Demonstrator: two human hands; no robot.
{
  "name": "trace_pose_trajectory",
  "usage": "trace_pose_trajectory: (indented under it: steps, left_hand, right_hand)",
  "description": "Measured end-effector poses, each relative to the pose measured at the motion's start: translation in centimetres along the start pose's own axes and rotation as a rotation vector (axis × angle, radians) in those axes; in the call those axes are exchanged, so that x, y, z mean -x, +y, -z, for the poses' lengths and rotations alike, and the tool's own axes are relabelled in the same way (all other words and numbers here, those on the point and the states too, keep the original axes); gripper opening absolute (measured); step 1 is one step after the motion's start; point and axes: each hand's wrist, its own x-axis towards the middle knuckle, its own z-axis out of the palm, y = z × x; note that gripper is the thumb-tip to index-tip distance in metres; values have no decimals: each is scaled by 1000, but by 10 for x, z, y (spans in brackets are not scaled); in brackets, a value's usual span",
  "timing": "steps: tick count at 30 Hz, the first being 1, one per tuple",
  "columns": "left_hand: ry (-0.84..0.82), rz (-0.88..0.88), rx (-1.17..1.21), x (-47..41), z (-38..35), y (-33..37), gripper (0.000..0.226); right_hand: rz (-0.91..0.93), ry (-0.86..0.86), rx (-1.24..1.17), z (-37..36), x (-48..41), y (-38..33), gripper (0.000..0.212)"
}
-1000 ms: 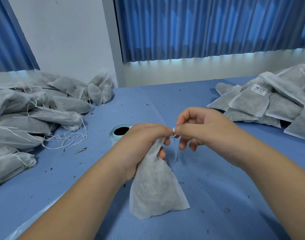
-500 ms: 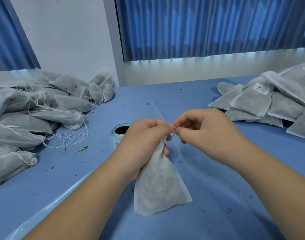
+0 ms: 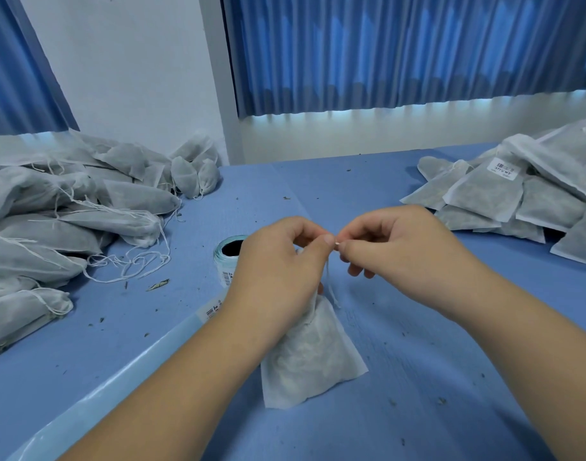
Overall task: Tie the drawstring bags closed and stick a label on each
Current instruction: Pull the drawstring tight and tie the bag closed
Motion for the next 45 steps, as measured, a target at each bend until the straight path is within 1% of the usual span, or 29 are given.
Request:
trace_pose_trajectory:
  steps: [3,5,9,12,14,16,19,23,29,34,39,45]
  left_hand:
    - [-27,42,-27,-1,1,0,19]
    - [-77,96,-1,-2,4,0,21]
    - [-260,202,177,-3,8,1,26]
    - [-321,233,271,-5,12,-1,28]
    - [-298,228,261,-7,12,-2,27]
    - [-234,206,225,-7,11,-3,23]
    - [-151,111,127,-7,7,-5,19]
    - [-98,24,60,-6,5,-7,18]
    - [-96,-39,56,-6,4,-6,16]
    - [-89,-10,22,-6,5,-6,16]
    - [-102,-3,-6,-6,6,-5,21]
    - [-132,-4,-14,-7,7,-6,23]
  right_hand:
    - [4,12,10,0,-1,1,15]
    - [2,13,11,0,-1,2,13]
    - [9,-8,-18,-1,-1,2,12]
    - [20,-21,-51,1,-1,1,12]
    - [28,-21,-39,2,0,1,15]
    - [21,-21,-14,2,0,2,15]
    - [-5,-47,13,1,0,2,14]
    - [-20,-78,-6,1,0,2,13]
    - [-17,-59,-45,3,-2,3,16]
    - [33,-21,-11,1,-1,3,15]
    - [94,17,-29,0,-2,2,19]
    - [104,-6,-83,1,-1,1,19]
